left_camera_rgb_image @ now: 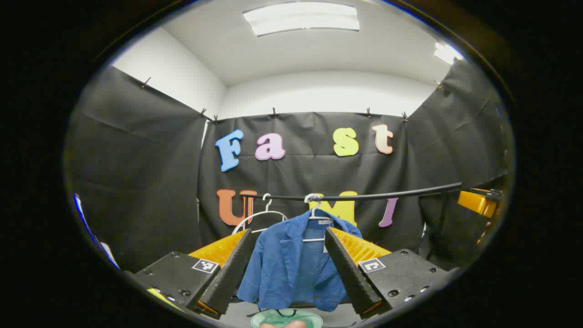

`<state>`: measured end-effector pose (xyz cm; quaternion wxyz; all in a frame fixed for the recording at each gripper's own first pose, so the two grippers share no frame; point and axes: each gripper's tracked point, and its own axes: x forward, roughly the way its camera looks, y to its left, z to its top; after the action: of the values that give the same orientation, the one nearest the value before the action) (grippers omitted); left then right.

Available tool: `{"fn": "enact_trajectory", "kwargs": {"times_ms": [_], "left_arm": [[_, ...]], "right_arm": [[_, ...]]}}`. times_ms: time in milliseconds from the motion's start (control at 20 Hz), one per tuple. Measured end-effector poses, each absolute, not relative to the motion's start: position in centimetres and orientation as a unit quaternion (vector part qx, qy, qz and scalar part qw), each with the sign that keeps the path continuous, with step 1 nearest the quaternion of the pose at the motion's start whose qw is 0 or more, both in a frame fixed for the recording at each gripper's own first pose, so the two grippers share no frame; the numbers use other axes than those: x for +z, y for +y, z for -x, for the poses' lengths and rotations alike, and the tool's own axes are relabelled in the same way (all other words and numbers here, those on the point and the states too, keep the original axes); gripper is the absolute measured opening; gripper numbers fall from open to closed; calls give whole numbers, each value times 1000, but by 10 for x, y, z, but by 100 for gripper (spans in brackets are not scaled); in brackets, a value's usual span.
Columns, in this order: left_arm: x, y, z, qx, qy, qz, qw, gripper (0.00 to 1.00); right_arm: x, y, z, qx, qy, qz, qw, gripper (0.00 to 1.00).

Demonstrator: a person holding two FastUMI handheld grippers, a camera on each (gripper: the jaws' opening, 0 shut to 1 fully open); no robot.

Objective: Grasp the clothes on the hanger with both hands and then place them into the laundry hamper below.

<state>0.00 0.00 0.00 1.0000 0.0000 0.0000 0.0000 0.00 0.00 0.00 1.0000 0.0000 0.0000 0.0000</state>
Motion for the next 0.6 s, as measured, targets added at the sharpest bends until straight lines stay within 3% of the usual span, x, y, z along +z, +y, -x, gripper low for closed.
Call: {"fn": "enact_trajectory", "kwargs": {"times_ms": [600], "left_arm": [[-35, 33, -22, -27, 25, 2, 999, 100]], "right_arm": [[-54, 52, -24, -34, 52, 6, 998, 100]]}}
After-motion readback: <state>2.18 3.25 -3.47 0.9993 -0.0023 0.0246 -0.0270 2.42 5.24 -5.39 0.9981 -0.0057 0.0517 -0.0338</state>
